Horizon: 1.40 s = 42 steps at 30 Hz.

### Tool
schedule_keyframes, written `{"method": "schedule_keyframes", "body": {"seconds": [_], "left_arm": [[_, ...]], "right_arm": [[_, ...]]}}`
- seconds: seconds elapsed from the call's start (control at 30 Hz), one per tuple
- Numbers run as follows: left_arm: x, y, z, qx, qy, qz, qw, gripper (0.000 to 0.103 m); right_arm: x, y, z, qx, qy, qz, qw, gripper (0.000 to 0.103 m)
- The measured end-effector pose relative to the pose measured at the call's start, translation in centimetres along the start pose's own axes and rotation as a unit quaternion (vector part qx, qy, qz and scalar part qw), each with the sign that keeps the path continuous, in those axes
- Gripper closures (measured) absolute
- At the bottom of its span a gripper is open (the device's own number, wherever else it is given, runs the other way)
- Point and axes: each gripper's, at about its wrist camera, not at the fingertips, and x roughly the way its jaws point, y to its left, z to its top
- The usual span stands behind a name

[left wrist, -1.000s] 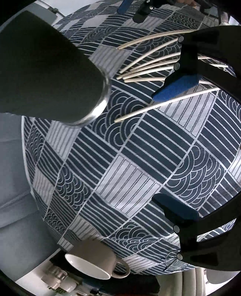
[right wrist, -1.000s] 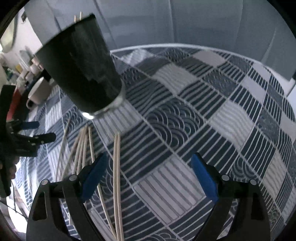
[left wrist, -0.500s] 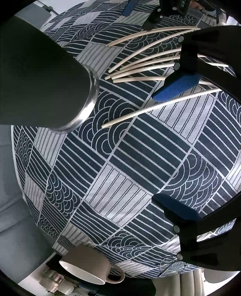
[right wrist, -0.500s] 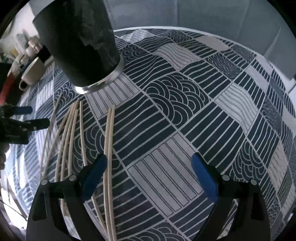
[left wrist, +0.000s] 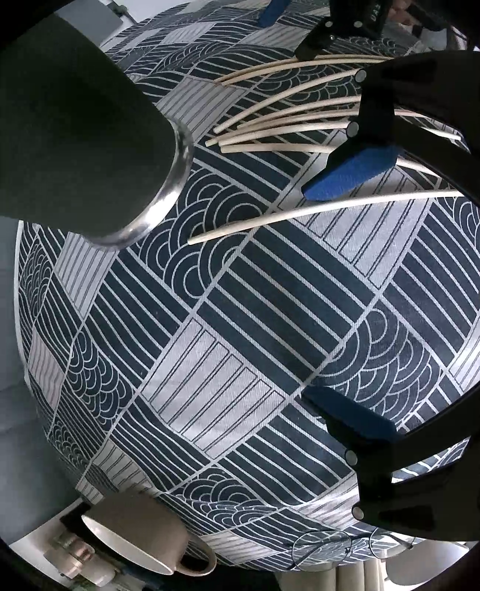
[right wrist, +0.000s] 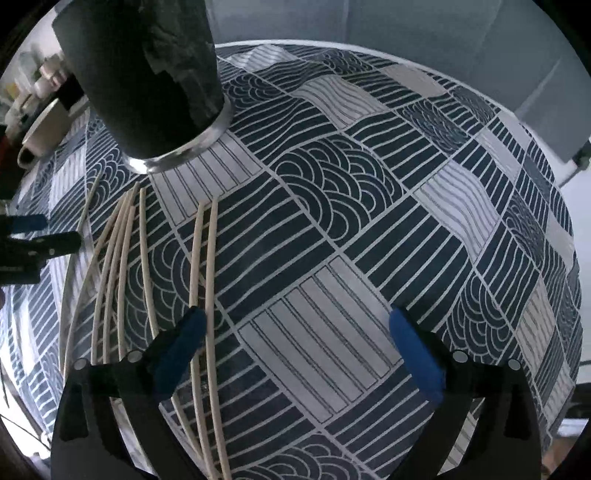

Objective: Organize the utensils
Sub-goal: 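Move both grippers back down to the remaining wooden sticks, then grasp one wooden stick with the right gripper while the left gripper grasps another, then lift both sticks over the black holder and open both grippers to drop them in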

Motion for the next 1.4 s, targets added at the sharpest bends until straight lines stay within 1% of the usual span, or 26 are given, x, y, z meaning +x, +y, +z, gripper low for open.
{"method": "schedule_keyframes", "body": {"seconds": [0.03, 0.1, 0.23, 0.3, 0.33, 0.37, 0.4, 0.43, 0.5, 0.53, 0.57, 0.6, 0.63, 0.67, 0.7, 0.73, 0.77, 0.87, 0.9, 0.97, 1.07, 1.2, 1.3, 1.4], "left_arm": [[0.0, 0.0, -0.1, 0.000, -0.002, 0.001, 1.0000, 0.004], [0.0, 0.0, -0.3, -0.009, 0.004, 0.004, 0.9999, 0.004], [0.2, 0.1, -0.4, -0.047, 0.027, 0.016, 0.9984, 0.004], [0.2, 0.1, -0.2, -0.044, 0.033, 0.015, 0.9983, 0.004], [0.1, 0.1, -0.9, -0.037, 0.036, 0.011, 0.9986, 0.004], [0.2, 0.2, -0.8, -0.030, 0.037, 0.010, 0.9988, 0.004], [0.1, 0.2, -0.9, -0.020, 0.037, 0.008, 0.9991, 0.004], [0.2, 0.3, -0.9, -0.015, 0.035, 0.007, 0.9992, 0.004], [0.1, 0.4, -0.7, -0.009, 0.030, 0.005, 0.9995, 0.005], [0.0, 0.5, -0.8, -0.007, 0.028, 0.003, 0.9996, 0.007], [0.0, 0.8, -0.9, -0.006, 0.027, 0.003, 0.9996, 0.011], [-0.1, 1.0, -1.0, -0.006, 0.026, 0.003, 0.9997, 0.014], [-0.4, 1.0, -1.3, -0.004, 0.024, 0.002, 0.9997, 0.019], [-0.6, 1.5, -1.7, -0.002, 0.022, 0.002, 0.9997, 0.024], [-0.8, 1.8, -1.8, -0.002, 0.021, 0.001, 0.9998, 0.028], [-1.0, 2.1, -2.0, -0.001, 0.021, 0.000, 0.9998, 0.037], [-1.2, 2.4, -2.1, 0.001, 0.020, -0.001, 0.9998, 0.043], [-1.7, 3.6, -2.6, 0.001, 0.019, -0.004, 0.9998, 0.071], [-1.8, 4.3, -2.7, -0.002, 0.019, -0.006, 0.9998, 0.076], [-2.0, 5.3, -3.0, -0.008, 0.020, -0.011, 0.9997, 0.093], [-2.0, 7.0, -3.6, -0.022, 0.027, -0.031, 0.9989, 0.098], [-2.0, 9.5, -4.6, -0.056, 0.050, -0.078, 0.9941, 0.098], [-2.4, 11.0, -4.8, -0.070, 0.051, -0.077, 0.9932, 0.099], [-3.9, 12.5, -4.1, -0.077, 0.032, -0.079, 0.9934, 0.098]], "right_arm": [[0.2, 0.1, 0.0, 0.002, 0.014, 0.006, 1.000, 0.008], [0.3, 0.3, 0.0, 0.002, 0.021, 0.007, 1.000, 0.008], [0.6, 0.3, -0.1, -0.004, 0.021, 0.011, 1.000, 0.009], [0.6, 0.2, -0.2, -0.007, 0.021, 0.012, 1.000, 0.011], [0.5, 0.1, -0.3, -0.007, 0.020, 0.012, 1.000, 0.015], [0.3, 0.1, -0.4, -0.007, 0.018, 0.013, 1.000, 0.018], [0.1, 0.0, -0.5, -0.008, 0.016, 0.013, 1.000, 0.027], [-0.2, 0.0, -0.8, -0.008, 0.015, 0.012, 1.000, 0.031], [-0.5, -0.3, -1.1, -0.008, 0.014, 0.012, 1.000, 0.047], [-0.7, -0.5, -1.1, -0.007, 0.014, 0.012, 1.000, 0.050], [-0.8, -0.8, -1.1, -0.005, 0.015, 0.012, 1.000, 0.056], [-0.9, -1.0, -1.2, -0.003, 0.015, 0.009, 1.000, 0.064], [-1.0, -1.6, -1.2, 0.000, 0.015, 0.009, 1.000, 0.072], [-1.2, -2.1, -1.0, 0.004, 0.015, 0.007, 1.000, 0.074], [-1.3, -2.6, -1.1, 0.009, 0.017, 0.007, 1.000, 0.076], [-1.5, -3.0, -1.1, 0.013, 0.017, 0.007, 1.000, 0.080], [-1.5, -3.2, -1.1, 0.014, 0.017, 0.005, 1.000, 0.082], [-1.4, -3.9, -1.0, 0.020, 0.021, 0.001, 1.000, 0.091], [-1.4, -4.0, -1.0, 0.021, 0.023, -0.001, 1.000, 0.097], [-1.3, -4.4, -1.0, 0.026, 0.026, -0.003, 0.999, 0.098], [-1.2, -5.8, -1.0, 0.052, 0.030, 0.008, 0.998, 0.099], [-1.4, -7.9, -1.4, 0.107, 0.036, 0.048, 0.992, 0.099], [-2.6, -9.1, -1.1, 0.125, 0.022, 0.075, 0.989, 0.099], [-4.4, -9.4, 0.0, 0.119, -0.003, 0.079, 0.990, 0.099]]}}
